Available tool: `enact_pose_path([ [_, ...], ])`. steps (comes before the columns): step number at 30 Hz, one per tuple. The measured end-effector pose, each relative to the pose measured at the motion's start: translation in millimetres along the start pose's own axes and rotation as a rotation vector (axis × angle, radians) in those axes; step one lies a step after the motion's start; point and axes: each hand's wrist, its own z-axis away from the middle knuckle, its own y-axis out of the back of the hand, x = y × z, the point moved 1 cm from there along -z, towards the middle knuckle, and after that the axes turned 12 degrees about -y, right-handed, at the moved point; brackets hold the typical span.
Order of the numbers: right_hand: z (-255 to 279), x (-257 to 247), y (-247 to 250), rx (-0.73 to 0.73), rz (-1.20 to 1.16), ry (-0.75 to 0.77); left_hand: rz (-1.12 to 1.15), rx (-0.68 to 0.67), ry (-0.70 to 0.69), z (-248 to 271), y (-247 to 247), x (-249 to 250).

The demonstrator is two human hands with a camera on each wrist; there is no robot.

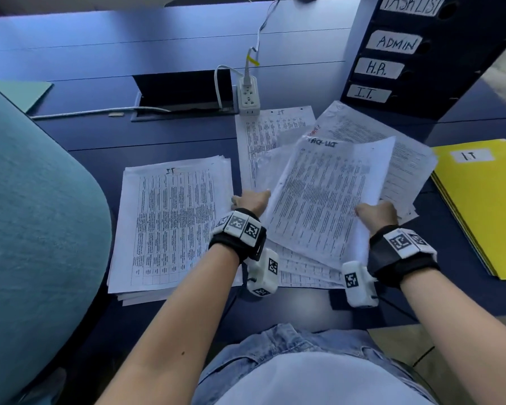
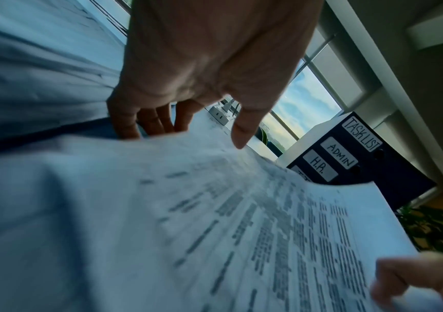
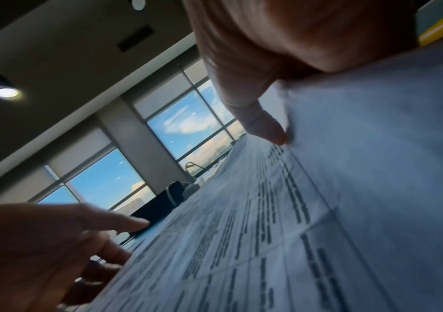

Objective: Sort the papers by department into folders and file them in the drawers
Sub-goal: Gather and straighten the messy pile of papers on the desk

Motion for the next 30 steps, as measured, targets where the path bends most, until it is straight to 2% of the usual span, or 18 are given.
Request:
enact_pose_path([
  [2,8,-1,-7,-0.023,0.032,0.062,-0.045,-0.029,0.003,3,-7,0],
  [4,14,-4,-11,-0.074,0.028,0.111,-0.052,-0.004,0.008,2,-10,-2],
  [7,20,-9,-7,-0.197,-0.122,0.086,0.003,0.048,0.001,4,-11,-6],
  [9,29,-13,-1,-0.283,-0.132,0.076,0.097,0.060,-0.037,0,-12,-11],
  [13,49,-26,6,-0.414,-0.124,0.273,0.326,0.022,-0.075,-2,-7,-14],
  [15,60,-37,15,-0.449,-0.200,0.401,0.443,0.082,-0.153,1,3,-12],
  [19,86,-67,44,-0.335,-0.445,0.699,0.754,0.323,-0.472,22,40,22],
  [23,104,-89,57,-0.202,-0.720,0.850,0.823,0.464,-0.867,58,83,78],
  [25,108,-91,57,-0.184,-0.809,0.872,0.820,0.464,-0.932,67,89,86],
  [30,100,-79,43,-0.196,-0.802,0.875,0.969,0.420,-0.861,70,80,71],
])
